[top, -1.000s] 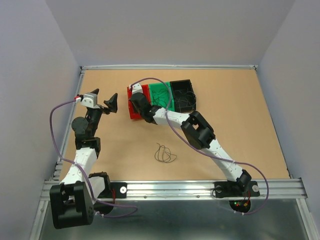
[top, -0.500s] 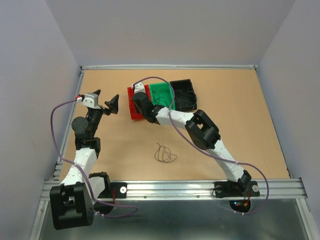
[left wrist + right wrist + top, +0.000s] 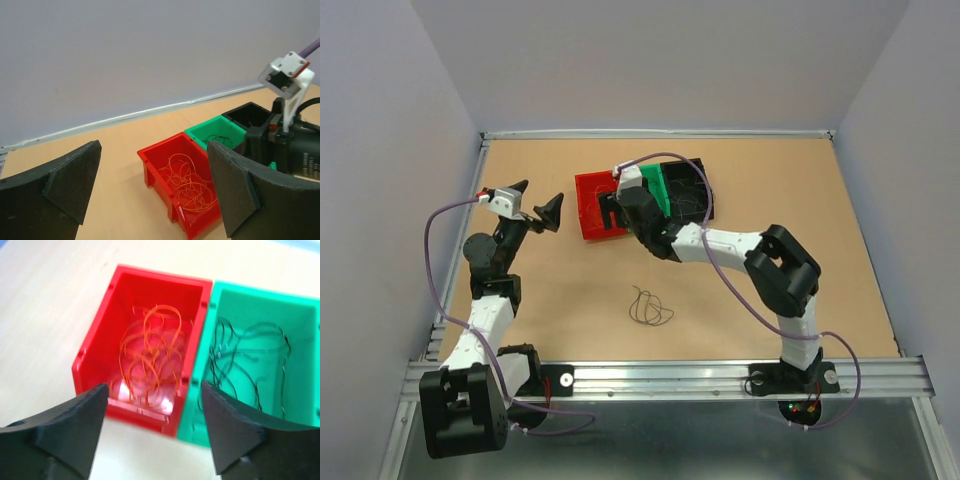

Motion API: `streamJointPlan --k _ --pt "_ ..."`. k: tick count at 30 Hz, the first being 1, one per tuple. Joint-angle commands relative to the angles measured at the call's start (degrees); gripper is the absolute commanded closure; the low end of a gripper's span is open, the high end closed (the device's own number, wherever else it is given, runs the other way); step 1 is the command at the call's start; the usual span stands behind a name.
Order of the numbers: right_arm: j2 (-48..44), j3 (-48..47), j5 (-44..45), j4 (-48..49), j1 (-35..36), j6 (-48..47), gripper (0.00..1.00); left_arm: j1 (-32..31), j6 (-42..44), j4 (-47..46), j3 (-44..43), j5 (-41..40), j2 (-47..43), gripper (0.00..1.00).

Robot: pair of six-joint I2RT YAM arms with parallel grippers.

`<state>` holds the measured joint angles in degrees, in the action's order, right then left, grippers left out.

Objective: Untangle the cables

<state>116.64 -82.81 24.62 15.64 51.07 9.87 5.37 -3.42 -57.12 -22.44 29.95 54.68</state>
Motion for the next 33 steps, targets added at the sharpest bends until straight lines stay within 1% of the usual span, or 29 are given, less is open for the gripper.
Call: streamJointPlan --k 1,2,3,4,5,6,7,8,9,11,12,14,16,17,18,21,27,29,30,33 --pt "-9.57 7.9 -2.03 2.83 0.26 0.41 0.15 0.17 1.13 -2.91 -2.17 3.35 -0.53 0.01" --pt "-11.68 9.49 -3.43 1.69 0.35 0.59 0.13 0.08 1.14 -2.91 -2.17 3.44 -0.71 0.01" --pt "-15.27 12.98 -4.48 -1.37 0.35 0.94 0.07 0.08 1.31 -2.99 -2.17 3.79 -0.8 0.01" --pt "-17.39 14.76 -5.8 -3.14 0.26 1.29 0.04 0.08 1.4 -2.91 -2.09 3.8 -0.89 0.01" --pt "-19.15 16.52 -8.95 -4.9 0.26 1.47 0.02 0.08 1.4 -2.91 -2.09 3.97 -0.97 0.01" --pt "-20.73 18.71 -11.07 -8.83 0.35 1.64 0.0 0.0 1.4 -2.91 -2.09 3.97 -1.06 0.01" --pt "-24.06 21.86 -13.52 -10.87 0.43 1.38 0.0 0.08 1.49 -2.91 -2.09 4.23 -1.06 0.01" --pt "-25.57 24.07 -18.07 -12.46 0.44 1.12 0.0 0.0 1.4 -2.99 -2.0 4.5 -0.97 0.01" --pt "-27.59 28.44 -19.68 -13.52 0.78 1.2 0.0 0.0 1.4 -2.99 -2.0 4.76 -0.89 0.01" --pt "-32.32 33.13 -22.15 -13.88 1.57 1.29 0.0 -0.01 1.4 -2.91 -2.17 4.94 -0.54 0.01" --pt "-33.74 36.71 -22.77 -14.14 2.45 1.21 0.0 -0.18 1.4 -2.99 -2.17 5.2 -0.45 0.01" --pt "-37.08 39.03 -21.99 -15.19 3.77 1.73 0.0 -0.09 1.4 -2.91 -2.17 5.29 -0.45 0.01" --pt "-38.24 40.96 -19.54 -18.79 5.88 3.66 0.0 -0.27 1.49 -2.91 -2.09 5.29 -0.53 0.01" --pt "-38.5 41.4 -19.52 -19.93 6.67 4.54 0.0 -0.18 1.49 -2.91 -2.0 5.29 -0.53 0.01" --pt "-38.68 41.67 -17.35 -21.69 8.42 5.42 0.0 -0.27 1.57 -2.91 -2.08 5.29 -0.71 0.01" --pt "-37.37 41.59 -14.7 -22.93 12.28 6.92 0.0 -0.36 1.57 -2.91 -2.0 5.38 -0.54 0.01" --pt "-31.84 37.89 -12.67 -24.25 14.41 7.09 0.0 -0.36 1.84 -2.73 -2.17 5.38 -0.36 0.01" --pt "-27.72 36.05 -13.19 -25.13 14.76 6.74 0.06 -0.36 1.75 -2.82 -2.17 5.38 -0.36 0.01" --pt "-26.22 35.44 -13.98 -26.0 15.11 6.48 0.12 -0.36 1.84 -2.73 -2.17 5.38 -0.36 0.01" --pt "-21.9 32.71 -14.08 -27.24 15.73 5.78 0.11 -0.36 1.84 -2.73 -2.26 5.38 -0.18 0.01"
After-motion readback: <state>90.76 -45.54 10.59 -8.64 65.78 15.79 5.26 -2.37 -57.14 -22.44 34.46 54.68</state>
